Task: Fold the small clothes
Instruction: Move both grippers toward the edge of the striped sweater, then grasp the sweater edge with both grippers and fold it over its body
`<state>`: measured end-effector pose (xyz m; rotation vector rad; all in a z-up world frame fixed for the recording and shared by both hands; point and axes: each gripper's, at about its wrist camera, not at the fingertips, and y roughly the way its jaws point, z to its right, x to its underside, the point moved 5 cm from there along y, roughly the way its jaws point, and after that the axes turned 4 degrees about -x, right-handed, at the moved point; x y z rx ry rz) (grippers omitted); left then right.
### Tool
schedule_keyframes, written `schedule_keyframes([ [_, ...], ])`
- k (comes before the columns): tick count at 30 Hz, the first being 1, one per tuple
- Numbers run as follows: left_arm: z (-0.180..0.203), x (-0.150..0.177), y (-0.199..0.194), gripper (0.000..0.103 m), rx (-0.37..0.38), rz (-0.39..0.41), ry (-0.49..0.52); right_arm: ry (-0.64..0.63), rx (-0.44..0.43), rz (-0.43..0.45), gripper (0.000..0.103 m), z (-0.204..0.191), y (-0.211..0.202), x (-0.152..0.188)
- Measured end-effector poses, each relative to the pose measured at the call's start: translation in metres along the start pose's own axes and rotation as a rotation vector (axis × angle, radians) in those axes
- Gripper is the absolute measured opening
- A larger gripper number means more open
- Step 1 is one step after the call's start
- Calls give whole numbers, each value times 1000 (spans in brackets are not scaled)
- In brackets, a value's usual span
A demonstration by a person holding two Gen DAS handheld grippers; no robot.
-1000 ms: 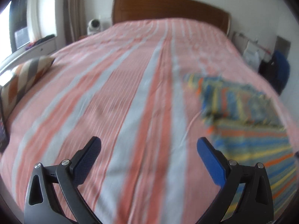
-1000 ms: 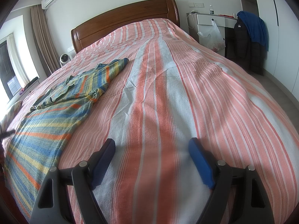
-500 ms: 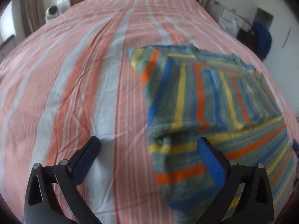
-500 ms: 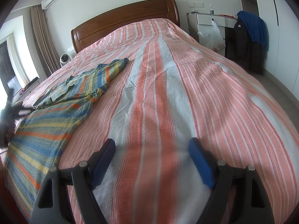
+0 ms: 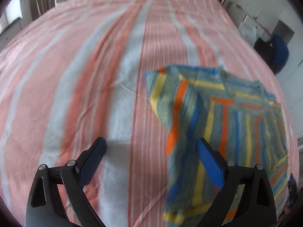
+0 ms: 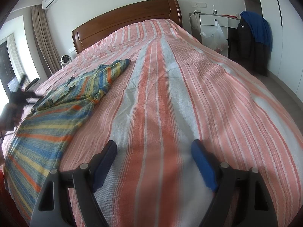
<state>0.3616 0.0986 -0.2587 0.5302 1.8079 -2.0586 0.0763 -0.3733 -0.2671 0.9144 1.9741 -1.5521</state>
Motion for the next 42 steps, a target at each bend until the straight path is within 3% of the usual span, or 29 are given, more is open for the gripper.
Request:
schedule_keyframes([
  [3, -6, 9, -56, 97, 72, 104, -20, 1, -2, 1, 80, 0, 0, 0],
  [7, -20, 48, -129, 102, 86, 199, 20, 1, -3, 1, 80, -1, 0, -1],
  [11, -35, 106, -157, 102, 56, 116, 87, 4, -2, -14, 80, -1, 0, -2],
  [15, -38, 180, -178, 102, 125, 23, 67, -78, 67, -143, 80, -16, -10, -11],
  [17, -32, 218, -181, 101, 161, -33, 44, -89, 12, -151, 80, -30, -28, -12],
  [19, -23, 243, -178, 101, 173, -82, 34, -84, -97, -185, 80, -52, -51, -6],
  [21, -11, 265, -172, 101, 170, -132, 37, -78, -199, -270, 80, -73, -70, 13],
  [24, 4, 284, -160, 99, 177, -184, 46, -97, -283, -406, 79, -96, -88, 56],
  [25, 10, 291, -157, 92, 167, -206, 64, -107, -297, -459, 78, -103, -92, 75],
  [26, 14, 295, -155, 77, 147, -217, 87, -111, -295, -486, 73, -106, -95, 88],
  [27, 18, 298, -153, 69, 117, -226, 118, -112, -290, -495, 68, -108, -96, 94],
  [28, 21, 300, -153, 52, 90, -230, 143, -100, -274, -502, 67, -109, -95, 103],
  [29, 23, 300, -153, 18, 103, -239, 149, -85, -267, -508, 62, -107, -92, 106],
  [30, 24, 301, -153, 2, 133, -260, 141, -53, -266, -537, 42, -107, -87, 110],
  [32, 20, 300, -160, 3, 184, -275, 105, -37, -265, -581, 5, -107, -82, 113],
  [34, 13, 297, -170, 3, 224, -266, 55, -19, -282, -574, 5, -105, -86, 106],
  [36, 5, 284, -181, 3, 313, -241, -40, 33, -322, -539, 5, -104, -93, 90],
  [39, 3, 240, -192, 3, 401, -158, -113, 119, -399, -430, 5, -99, -99, 49],
  [42, 9, 185, -190, 3, 435, -74, -132, 130, -424, -338, 5, -97, -87, 6],
])
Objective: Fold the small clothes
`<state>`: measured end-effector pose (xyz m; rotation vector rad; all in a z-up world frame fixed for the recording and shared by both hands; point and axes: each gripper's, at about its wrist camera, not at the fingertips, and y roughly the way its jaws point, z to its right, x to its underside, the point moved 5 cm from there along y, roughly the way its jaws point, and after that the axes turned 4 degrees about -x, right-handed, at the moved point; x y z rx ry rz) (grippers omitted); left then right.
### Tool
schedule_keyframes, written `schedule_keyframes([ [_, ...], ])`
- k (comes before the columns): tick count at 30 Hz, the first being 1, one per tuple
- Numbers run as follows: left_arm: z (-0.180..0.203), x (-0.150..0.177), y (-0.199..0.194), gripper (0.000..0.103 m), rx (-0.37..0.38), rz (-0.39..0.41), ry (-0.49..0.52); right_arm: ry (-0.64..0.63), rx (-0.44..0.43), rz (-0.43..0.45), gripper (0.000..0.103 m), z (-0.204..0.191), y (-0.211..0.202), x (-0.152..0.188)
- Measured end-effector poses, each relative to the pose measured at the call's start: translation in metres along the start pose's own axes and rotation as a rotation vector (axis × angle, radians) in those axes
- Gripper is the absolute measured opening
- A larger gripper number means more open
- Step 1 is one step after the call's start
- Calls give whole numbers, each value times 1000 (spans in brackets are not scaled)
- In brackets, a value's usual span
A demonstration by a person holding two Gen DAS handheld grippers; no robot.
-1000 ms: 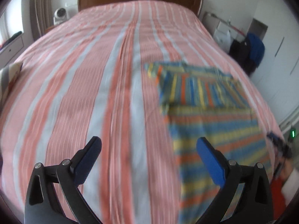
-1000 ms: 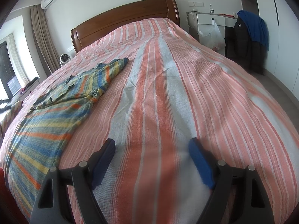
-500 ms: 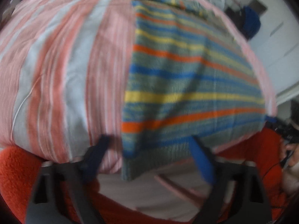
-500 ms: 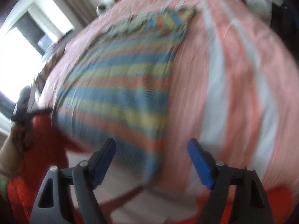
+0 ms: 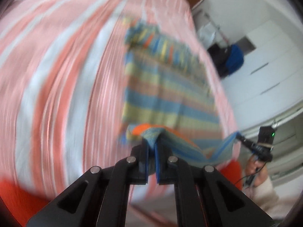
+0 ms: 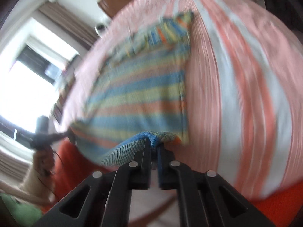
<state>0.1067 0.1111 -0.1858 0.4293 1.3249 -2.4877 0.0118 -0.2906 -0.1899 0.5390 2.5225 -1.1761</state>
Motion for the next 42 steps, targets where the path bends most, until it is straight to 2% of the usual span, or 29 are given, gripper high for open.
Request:
schedule_keyframes([
  [4, 9, -85, 17, 3, -25, 85, 49, -61, 33, 111, 5, 0, 15, -80],
  [8, 6, -176, 61, 3, -77, 119, -1, -65, 69, 168, 5, 19, 46, -173],
  [9, 7, -195, 71, 3, -97, 128, 2, -43, 72, 171, 5, 29, 59, -199],
  [11, 7, -221, 89, 4, -134, 158, 8, -16, 84, 185, 5, 44, 76, -229],
  [12, 4, -233, 97, 5, -150, 179, 7, -12, 116, 201, 5, 54, 90, -251],
  [13, -1, -247, 108, 10, -174, 192, -1, -14, 133, 215, 5, 60, 98, -265],
  [15, -17, -261, 124, 32, -240, 168, -54, 3, 116, 249, 8, 77, 118, -292],
  [16, -25, -262, 125, 48, -267, 163, -85, 18, 125, 253, 13, 86, 125, -300],
  [17, -31, -260, 120, 56, -268, 183, -102, 45, 159, 259, 38, 95, 131, -307],
  [18, -33, -255, 111, 59, -246, 208, -97, 79, 162, 267, 46, 103, 131, -310],
  [20, -32, -243, 95, 67, -233, 234, -62, 77, 159, 265, 46, 104, 121, -308],
  [23, -21, -225, 83, 73, -203, 226, 9, -34, 147, 204, 46, 79, 113, -294],
  [24, -15, -220, 83, 75, -177, 212, 27, -84, 114, 157, 46, 63, 114, -286],
  [26, 1, -189, 89, 82, -116, 138, 98, -122, 72, 77, 46, 45, 125, -274],
  [28, 9, -156, 98, 82, -131, 79, 170, -145, 35, -11, 46, 26, 139, -254],
  [29, 8, -145, 106, 78, -160, 50, 201, -153, 29, -33, 46, 19, 144, -243],
  [30, 4, -131, 112, 69, -207, 13, 228, -160, 11, -56, 46, 12, 148, -228],
  [31, -5, -113, 119, 38, -281, -41, 243, -174, 5, -86, 46, 8, 151, -209],
  [32, -17, -97, 118, 30, -332, -61, 244, -192, 30, -115, 45, 9, 153, -193],
  [33, -20, -90, 109, 32, -331, -34, 243, -208, 79, -149, 45, 16, 155, -173],
  [35, -27, -77, 87, 32, -374, -33, 210, -221, 170, -197, 41, 38, 153, -143],
  [36, -25, -73, 72, 35, -389, -6, 194, -237, 193, -176, 41, 42, 140, -131],
  [37, -21, -70, 59, 51, -420, 30, 199, -247, 219, -153, 40, 41, 125, -123],
  [38, -15, -67, 47, 74, -456, 71, 216, -248, 229, -141, 41, 38, 115, -116],
  [40, -5, -64, 30, 93, -502, 150, 239, -248, 215, -93, 43, 29, 92, -107],
  [42, 5, -58, 14, 94, -533, 207, 253, -257, 211, -25, 55, 22, 74, -100],
])
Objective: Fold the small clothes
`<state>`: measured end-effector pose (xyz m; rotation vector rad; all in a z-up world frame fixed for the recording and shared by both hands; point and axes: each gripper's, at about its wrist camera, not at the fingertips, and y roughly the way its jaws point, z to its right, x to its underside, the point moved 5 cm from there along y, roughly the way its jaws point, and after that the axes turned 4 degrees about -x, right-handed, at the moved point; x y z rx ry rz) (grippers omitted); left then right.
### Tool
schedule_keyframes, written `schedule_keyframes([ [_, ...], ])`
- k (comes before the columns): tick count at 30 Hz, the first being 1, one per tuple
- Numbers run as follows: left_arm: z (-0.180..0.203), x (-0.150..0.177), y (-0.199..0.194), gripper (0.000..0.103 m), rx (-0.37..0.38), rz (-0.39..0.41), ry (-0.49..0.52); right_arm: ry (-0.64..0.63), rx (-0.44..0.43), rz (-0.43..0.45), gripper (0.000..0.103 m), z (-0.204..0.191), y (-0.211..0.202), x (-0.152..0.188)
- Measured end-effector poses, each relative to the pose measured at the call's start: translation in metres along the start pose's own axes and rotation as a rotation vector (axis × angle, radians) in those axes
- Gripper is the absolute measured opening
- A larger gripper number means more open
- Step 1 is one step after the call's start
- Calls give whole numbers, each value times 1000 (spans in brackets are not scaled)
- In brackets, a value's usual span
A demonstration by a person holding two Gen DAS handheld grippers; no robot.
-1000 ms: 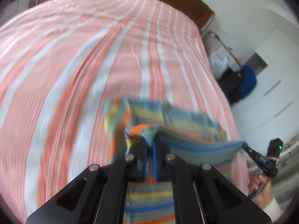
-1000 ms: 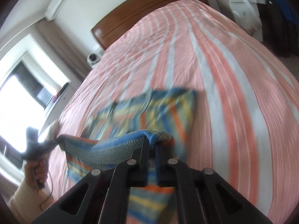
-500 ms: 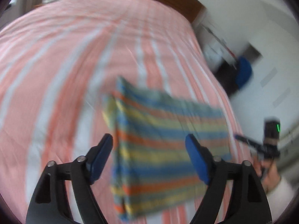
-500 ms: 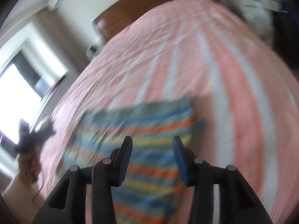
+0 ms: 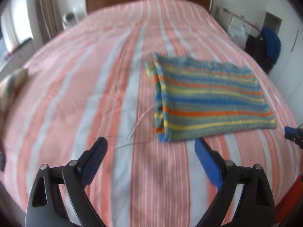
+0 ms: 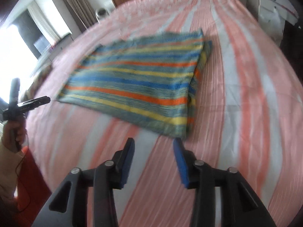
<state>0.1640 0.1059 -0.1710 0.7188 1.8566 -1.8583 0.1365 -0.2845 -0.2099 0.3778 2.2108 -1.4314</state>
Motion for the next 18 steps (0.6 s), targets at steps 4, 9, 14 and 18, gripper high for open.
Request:
schedule_keyframes([
  [4, -5, 3, -1, 94, -38, 12, -51, 69, 16, 31, 58, 5, -7, 24],
  [9, 5, 28, -1, 94, -75, 2, -60, 137, 69, 99, 58, 9, -14, 44],
  [14, 23, 47, -7, 94, -56, -5, -30, 171, 69, 162, 63, 4, -28, 62],
  [18, 32, 50, -12, 94, -53, 2, -16, 147, 88, 189, 63, -3, -34, 65],
])
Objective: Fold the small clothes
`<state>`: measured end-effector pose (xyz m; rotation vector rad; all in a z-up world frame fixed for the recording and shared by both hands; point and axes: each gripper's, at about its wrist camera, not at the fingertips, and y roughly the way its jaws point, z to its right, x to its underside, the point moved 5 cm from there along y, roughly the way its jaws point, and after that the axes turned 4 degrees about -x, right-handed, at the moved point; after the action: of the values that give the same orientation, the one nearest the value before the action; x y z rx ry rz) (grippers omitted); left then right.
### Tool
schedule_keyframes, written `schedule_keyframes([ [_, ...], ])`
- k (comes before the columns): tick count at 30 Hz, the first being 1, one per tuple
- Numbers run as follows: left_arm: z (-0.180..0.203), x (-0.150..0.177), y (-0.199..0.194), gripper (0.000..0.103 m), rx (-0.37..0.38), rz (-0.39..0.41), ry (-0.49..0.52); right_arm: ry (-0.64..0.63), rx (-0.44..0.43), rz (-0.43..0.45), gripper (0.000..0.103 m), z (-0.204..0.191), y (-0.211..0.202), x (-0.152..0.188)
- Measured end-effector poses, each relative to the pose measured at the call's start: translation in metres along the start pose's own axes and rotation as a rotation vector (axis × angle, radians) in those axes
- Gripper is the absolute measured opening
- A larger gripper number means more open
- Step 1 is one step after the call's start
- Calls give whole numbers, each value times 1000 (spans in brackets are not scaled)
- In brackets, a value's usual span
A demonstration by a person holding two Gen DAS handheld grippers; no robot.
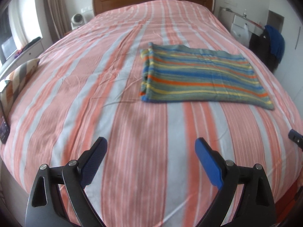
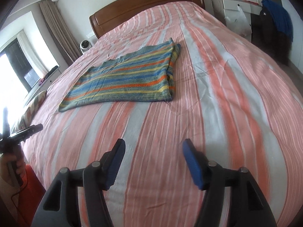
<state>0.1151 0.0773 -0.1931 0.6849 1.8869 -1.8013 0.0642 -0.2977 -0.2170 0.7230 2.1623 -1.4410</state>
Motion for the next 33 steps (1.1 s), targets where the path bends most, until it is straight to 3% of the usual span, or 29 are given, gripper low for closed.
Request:
schedule_keyframes([
  [33, 31, 10, 0, 96, -37, -9, 93, -12, -21, 34, 63, -6, -2, 14],
])
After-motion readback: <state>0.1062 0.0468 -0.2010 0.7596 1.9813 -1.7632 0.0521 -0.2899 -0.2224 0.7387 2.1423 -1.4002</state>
